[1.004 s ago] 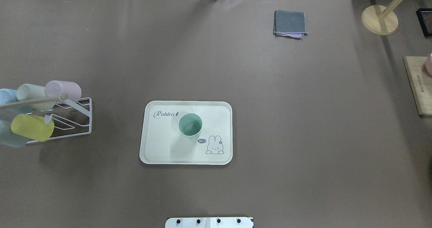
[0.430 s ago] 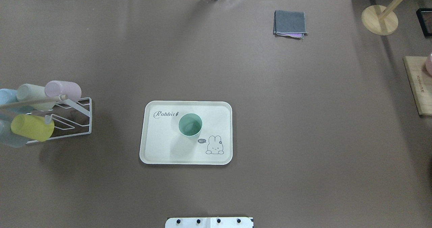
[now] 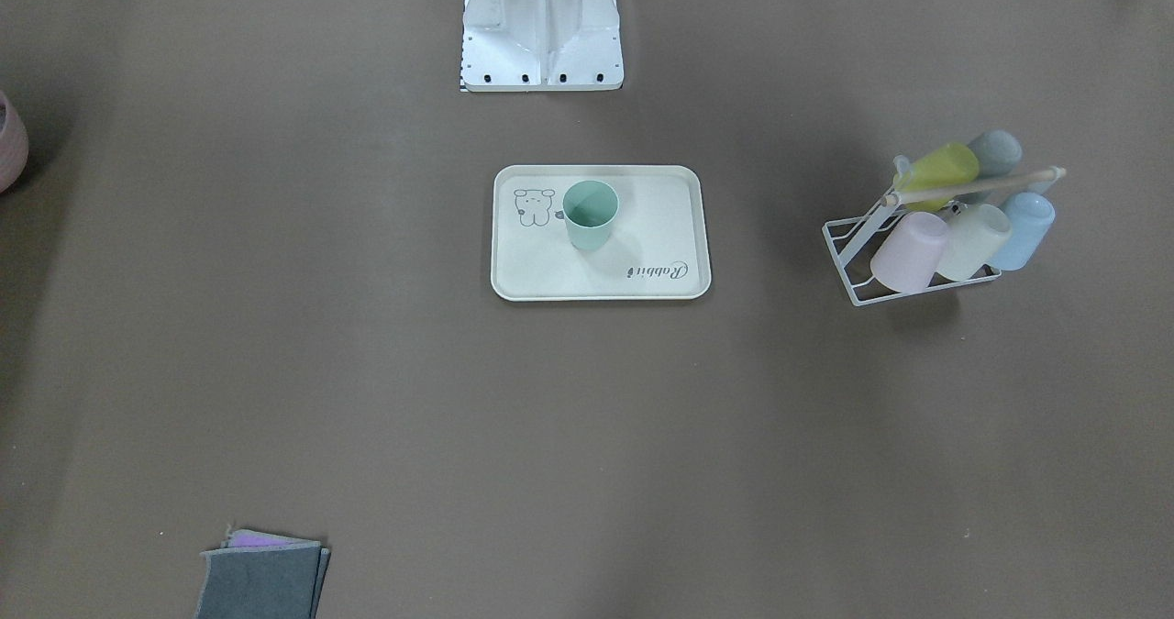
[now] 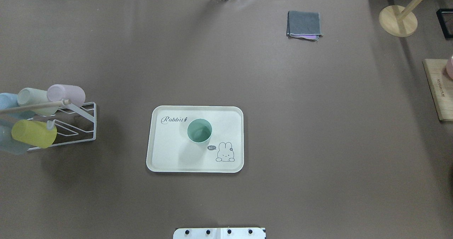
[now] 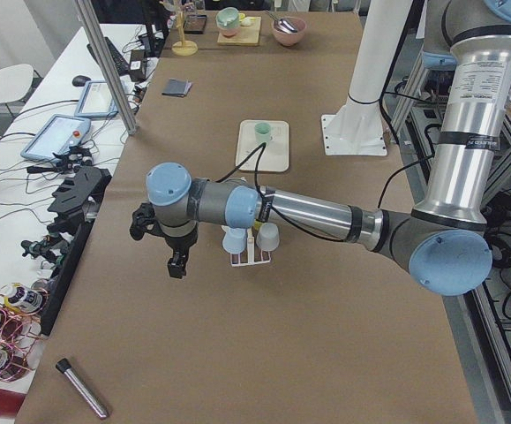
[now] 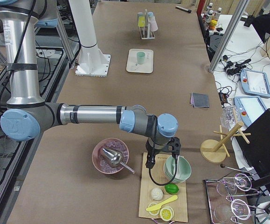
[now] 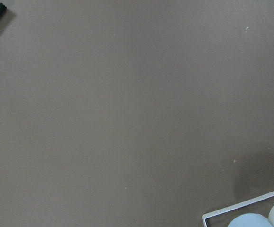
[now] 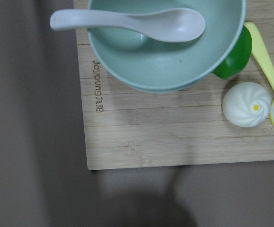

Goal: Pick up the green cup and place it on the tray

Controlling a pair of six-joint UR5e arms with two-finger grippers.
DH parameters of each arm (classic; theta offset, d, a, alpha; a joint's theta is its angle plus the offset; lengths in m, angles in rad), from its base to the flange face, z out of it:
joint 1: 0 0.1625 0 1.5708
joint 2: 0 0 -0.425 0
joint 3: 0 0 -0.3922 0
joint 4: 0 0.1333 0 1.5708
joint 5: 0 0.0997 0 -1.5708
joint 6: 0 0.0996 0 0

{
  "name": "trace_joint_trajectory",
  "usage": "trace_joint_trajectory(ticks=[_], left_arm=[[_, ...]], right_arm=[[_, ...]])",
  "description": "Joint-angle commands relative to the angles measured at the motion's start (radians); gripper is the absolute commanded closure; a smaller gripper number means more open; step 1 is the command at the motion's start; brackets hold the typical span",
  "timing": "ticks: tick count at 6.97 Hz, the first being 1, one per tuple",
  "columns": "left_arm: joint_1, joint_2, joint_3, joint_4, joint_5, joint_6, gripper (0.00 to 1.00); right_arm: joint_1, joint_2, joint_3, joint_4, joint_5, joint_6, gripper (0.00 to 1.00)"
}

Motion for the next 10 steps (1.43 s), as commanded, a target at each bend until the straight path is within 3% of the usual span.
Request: trace_joint_trajectory(ticks=[1, 4, 10], left_arm=[[-0.003, 0.071, -0.015, 0.001, -0.006, 0.038, 0.02], [-0.01, 0.139, -0.066, 0.007, -0.008, 0.047, 0.02], [-0.014, 0.144, -0.055, 0.041, -0.011, 0.049, 0.02]], right_arm=[[0.0, -0.001, -0.005, 0.0, -0.001, -0.001, 0.0], [0.0, -0.004, -0.008, -0.002, -0.004, -0.001, 0.0], [0.002, 0.002, -0.017, -0.003, -0.009, -0.001, 0.0]])
